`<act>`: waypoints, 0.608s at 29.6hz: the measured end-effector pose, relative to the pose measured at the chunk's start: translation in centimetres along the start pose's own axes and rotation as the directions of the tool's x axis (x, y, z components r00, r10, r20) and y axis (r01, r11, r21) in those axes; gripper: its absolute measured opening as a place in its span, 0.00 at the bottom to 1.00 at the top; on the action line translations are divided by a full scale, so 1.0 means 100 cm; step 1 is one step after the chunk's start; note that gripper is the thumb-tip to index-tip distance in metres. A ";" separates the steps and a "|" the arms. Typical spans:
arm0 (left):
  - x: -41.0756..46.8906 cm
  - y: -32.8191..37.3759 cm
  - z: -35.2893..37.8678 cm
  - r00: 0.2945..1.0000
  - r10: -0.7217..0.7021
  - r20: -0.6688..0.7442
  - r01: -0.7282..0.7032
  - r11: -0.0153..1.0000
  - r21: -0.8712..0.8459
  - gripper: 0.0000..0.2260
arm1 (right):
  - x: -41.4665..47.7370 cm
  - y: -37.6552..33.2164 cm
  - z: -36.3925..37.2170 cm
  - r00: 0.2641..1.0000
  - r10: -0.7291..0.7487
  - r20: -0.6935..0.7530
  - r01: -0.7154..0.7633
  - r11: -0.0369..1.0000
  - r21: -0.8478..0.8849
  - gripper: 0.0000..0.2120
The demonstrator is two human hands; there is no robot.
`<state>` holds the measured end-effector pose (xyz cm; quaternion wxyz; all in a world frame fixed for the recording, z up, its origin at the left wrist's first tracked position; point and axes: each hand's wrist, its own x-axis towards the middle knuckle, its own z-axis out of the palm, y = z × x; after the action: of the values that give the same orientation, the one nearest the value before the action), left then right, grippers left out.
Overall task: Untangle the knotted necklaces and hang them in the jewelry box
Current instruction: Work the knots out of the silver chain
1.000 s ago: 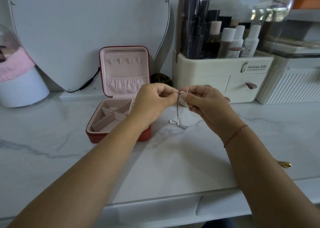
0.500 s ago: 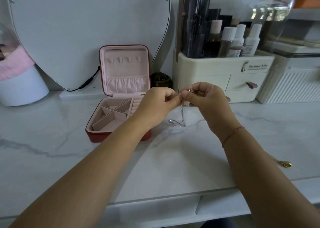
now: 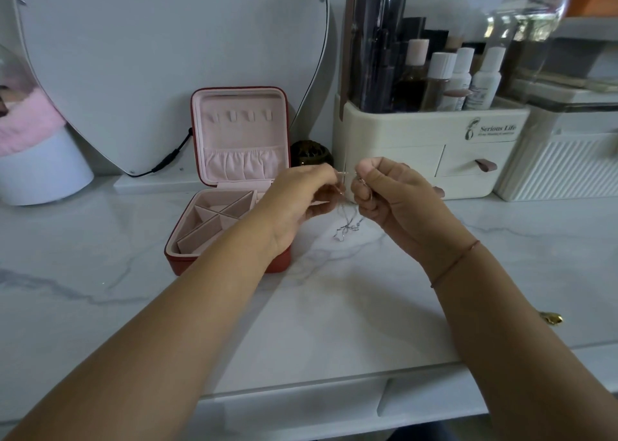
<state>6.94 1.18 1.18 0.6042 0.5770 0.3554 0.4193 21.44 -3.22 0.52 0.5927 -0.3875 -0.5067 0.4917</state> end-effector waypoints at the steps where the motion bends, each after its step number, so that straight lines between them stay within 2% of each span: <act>1: 0.001 0.001 -0.001 0.998 -0.052 0.034 0.055 0.991 -0.119 0.10 | 0.000 0.000 -0.001 1.000 0.007 -0.005 -0.007 1.000 0.024 0.09; 3: 0.003 0.004 -0.008 0.990 -0.098 0.099 0.122 0.954 -0.275 0.10 | 0.001 0.000 -0.003 0.999 -0.006 -0.050 0.007 1.000 0.023 0.09; 7: 0.007 0.009 -0.019 0.988 -0.072 0.136 0.122 0.904 -0.410 0.09 | 0.003 0.001 -0.005 0.986 -0.040 -0.164 0.041 0.999 0.001 0.08; 11: 0.007 0.009 -0.021 0.989 -0.052 0.136 0.109 0.882 -0.458 0.04 | 0.002 0.000 -0.003 0.993 -0.011 -0.119 0.031 0.986 0.164 0.11; 15: 0.007 0.005 -0.019 0.986 -0.075 0.148 0.133 0.889 -0.439 0.04 | 0.001 -0.003 -0.004 0.993 -0.002 -0.121 0.043 0.938 0.343 0.11; 18: 0.006 0.005 -0.017 0.982 -0.091 0.166 0.153 0.898 -0.411 0.07 | 0.003 -0.002 -0.005 0.985 0.016 -0.169 0.056 0.910 0.410 0.10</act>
<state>5.60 2.43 1.53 0.7637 0.4377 0.2475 0.4050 21.98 -2.97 0.73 0.7070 -0.2884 -0.3430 0.5471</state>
